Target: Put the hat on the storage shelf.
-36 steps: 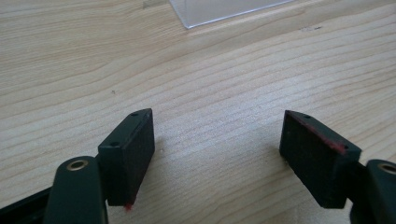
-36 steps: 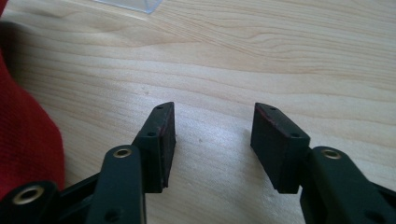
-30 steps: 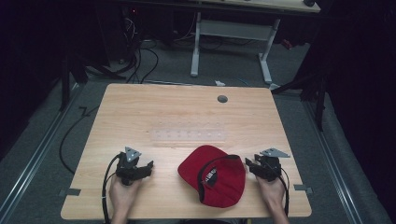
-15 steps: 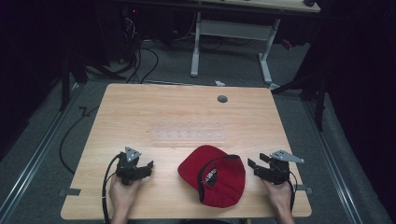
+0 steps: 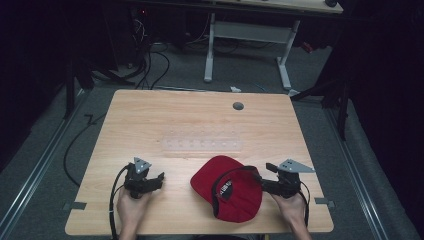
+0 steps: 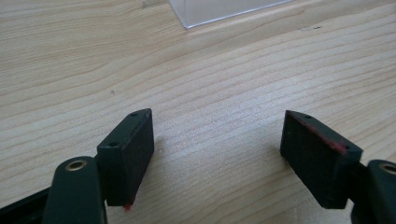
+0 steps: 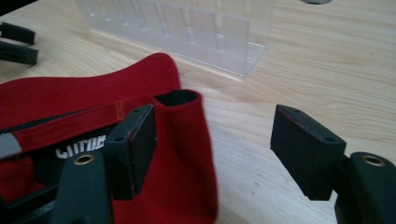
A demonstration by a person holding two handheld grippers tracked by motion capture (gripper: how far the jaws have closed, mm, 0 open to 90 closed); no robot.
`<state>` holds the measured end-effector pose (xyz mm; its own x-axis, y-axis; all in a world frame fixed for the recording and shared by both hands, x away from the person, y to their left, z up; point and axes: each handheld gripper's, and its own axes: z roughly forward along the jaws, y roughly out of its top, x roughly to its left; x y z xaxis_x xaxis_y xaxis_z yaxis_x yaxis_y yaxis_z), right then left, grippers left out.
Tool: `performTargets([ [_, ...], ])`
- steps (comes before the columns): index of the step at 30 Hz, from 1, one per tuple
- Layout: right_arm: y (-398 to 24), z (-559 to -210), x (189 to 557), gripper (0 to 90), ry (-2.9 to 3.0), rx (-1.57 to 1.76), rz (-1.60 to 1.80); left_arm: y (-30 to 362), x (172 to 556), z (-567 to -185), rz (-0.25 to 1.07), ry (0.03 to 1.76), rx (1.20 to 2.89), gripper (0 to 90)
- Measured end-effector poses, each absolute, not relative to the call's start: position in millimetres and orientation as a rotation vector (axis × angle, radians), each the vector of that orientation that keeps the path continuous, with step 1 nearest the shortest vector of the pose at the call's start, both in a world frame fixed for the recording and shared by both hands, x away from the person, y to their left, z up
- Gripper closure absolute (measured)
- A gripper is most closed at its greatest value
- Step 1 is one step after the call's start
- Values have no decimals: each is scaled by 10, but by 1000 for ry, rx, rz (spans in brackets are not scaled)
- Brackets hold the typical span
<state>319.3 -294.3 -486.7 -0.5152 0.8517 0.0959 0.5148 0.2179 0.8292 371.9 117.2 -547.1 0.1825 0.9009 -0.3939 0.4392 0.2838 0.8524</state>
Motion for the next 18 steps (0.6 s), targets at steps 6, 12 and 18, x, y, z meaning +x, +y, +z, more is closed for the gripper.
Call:
performTargets([
  [6, -2814, -4913, 3285, 319, 2173, 1253, 1198, 1172, 3719, -5471, 520, 1435, 1331, 263],
  [12, -2693, -4981, 3396, 338, 2240, 1246, 1197, 1172, 3719, -5471, 520, 1435, 1331, 262],
  [18, -2624, -5049, 3477, 375, 2292, 1252, 1210, 1172, 3719, -5471, 520, 1435, 1331, 262],
])
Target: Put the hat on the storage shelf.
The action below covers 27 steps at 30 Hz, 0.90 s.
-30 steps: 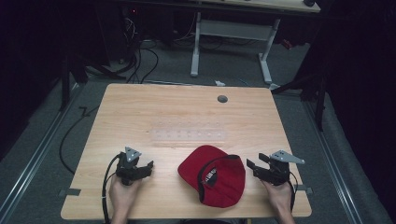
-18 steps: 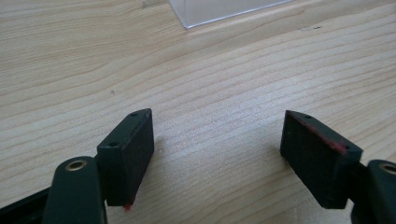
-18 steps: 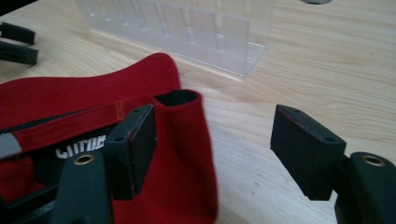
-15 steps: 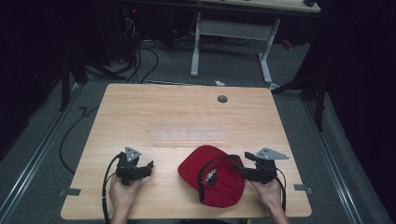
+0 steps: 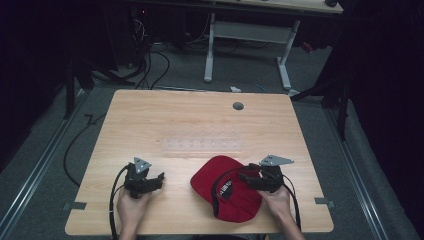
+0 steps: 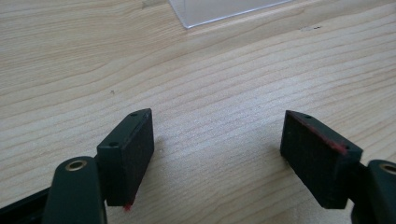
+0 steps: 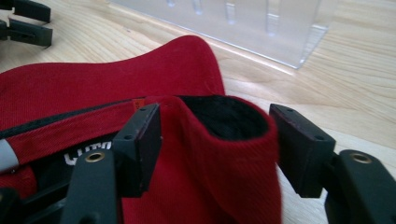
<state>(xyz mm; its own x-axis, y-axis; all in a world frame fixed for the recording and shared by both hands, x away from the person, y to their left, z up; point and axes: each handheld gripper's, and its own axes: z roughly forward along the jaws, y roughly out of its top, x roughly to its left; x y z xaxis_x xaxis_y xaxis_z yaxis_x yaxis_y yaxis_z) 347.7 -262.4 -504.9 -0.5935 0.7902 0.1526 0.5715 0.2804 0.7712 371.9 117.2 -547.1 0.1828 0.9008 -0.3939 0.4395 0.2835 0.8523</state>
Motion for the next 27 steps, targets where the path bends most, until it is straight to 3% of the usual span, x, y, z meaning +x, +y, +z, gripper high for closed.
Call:
performTargets([
  [9, -2571, -5158, 3576, 449, 2353, 1267, 1211, 1172, 3719, -5471, 520, 1435, 1331, 262],
  [20, -2578, -5194, 3592, 681, 2430, 1226, 1242, 1172, 3719, -5471, 520, 1435, 1332, 262],
  [27, -2588, -5178, 3563, 773, 2472, 1198, 1285, 1172, 3719, -5471, 520, 1435, 1331, 262],
])
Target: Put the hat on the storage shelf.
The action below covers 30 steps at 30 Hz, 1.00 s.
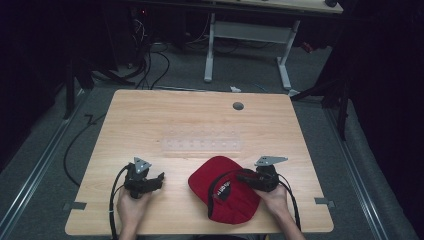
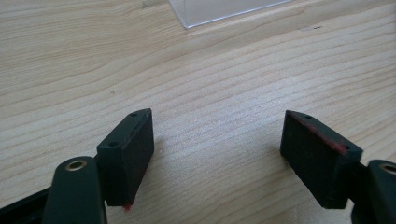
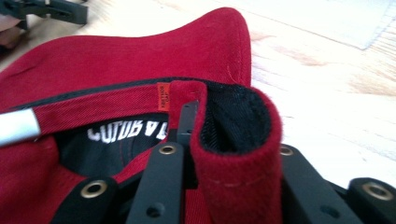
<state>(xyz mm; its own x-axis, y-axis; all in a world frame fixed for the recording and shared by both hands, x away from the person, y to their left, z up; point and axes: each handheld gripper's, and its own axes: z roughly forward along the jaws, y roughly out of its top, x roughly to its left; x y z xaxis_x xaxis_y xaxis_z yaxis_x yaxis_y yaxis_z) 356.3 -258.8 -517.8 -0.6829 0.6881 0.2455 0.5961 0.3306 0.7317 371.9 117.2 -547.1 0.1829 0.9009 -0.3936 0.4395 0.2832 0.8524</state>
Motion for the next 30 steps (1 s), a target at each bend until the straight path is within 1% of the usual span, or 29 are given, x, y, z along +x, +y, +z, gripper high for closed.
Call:
performTargets([
  [5, -2584, -5147, 3532, 805, 2498, 1187, 1317, 1172, 3719, -5471, 520, 1435, 1332, 262],
  [11, -2592, -5105, 3502, 820, 2489, 1184, 1354, 1171, 3719, -5471, 520, 1435, 1332, 262],
  [30, -2641, -4932, 3437, 828, 2439, 1230, 1410, 1169, 3720, -5472, 521, 1436, 1330, 261],
])
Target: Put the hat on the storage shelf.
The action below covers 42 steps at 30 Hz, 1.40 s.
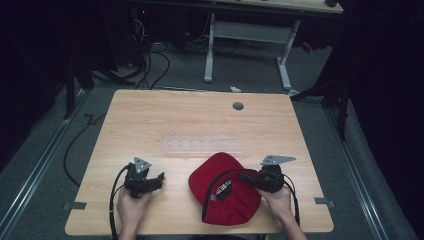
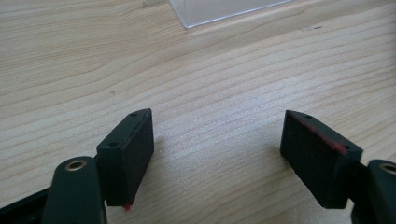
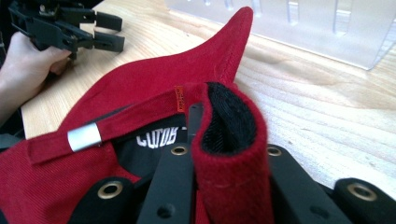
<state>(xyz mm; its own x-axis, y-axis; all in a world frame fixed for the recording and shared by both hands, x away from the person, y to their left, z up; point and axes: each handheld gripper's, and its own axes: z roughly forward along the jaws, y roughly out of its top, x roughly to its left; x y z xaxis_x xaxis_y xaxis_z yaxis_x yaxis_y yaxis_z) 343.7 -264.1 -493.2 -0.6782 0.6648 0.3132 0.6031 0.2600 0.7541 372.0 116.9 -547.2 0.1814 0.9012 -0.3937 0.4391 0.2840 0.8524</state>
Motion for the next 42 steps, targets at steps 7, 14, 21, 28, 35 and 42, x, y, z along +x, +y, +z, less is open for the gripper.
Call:
performTargets([
  [7, -2667, -4856, 3418, 828, 2417, 1229, 1418, 1168, 3722, -5471, 521, 1437, 1328, 261],
  [14, -2659, -4730, 3400, 828, 2392, 1205, 1431, 1166, 3723, -5471, 521, 1438, 1328, 260],
  [21, -2654, -4641, 3388, 828, 2379, 1192, 1429, 1165, 3723, -5471, 517, 1437, 1330, 254],
  [28, -2660, -4573, 3408, 829, 2356, 1212, 1444, 1163, 3723, -5471, 517, 1435, 1334, 249],
  [35, -2641, -4506, 3435, 829, 2344, 1215, 1458, 1145, 3704, -5473, 522, 1415, 1346, 249],
  [42, -2600, -4452, 3468, 829, 2334, 1225, 1466, 1031, 3589, -5408, 496, 1340, 1382, 234],
])
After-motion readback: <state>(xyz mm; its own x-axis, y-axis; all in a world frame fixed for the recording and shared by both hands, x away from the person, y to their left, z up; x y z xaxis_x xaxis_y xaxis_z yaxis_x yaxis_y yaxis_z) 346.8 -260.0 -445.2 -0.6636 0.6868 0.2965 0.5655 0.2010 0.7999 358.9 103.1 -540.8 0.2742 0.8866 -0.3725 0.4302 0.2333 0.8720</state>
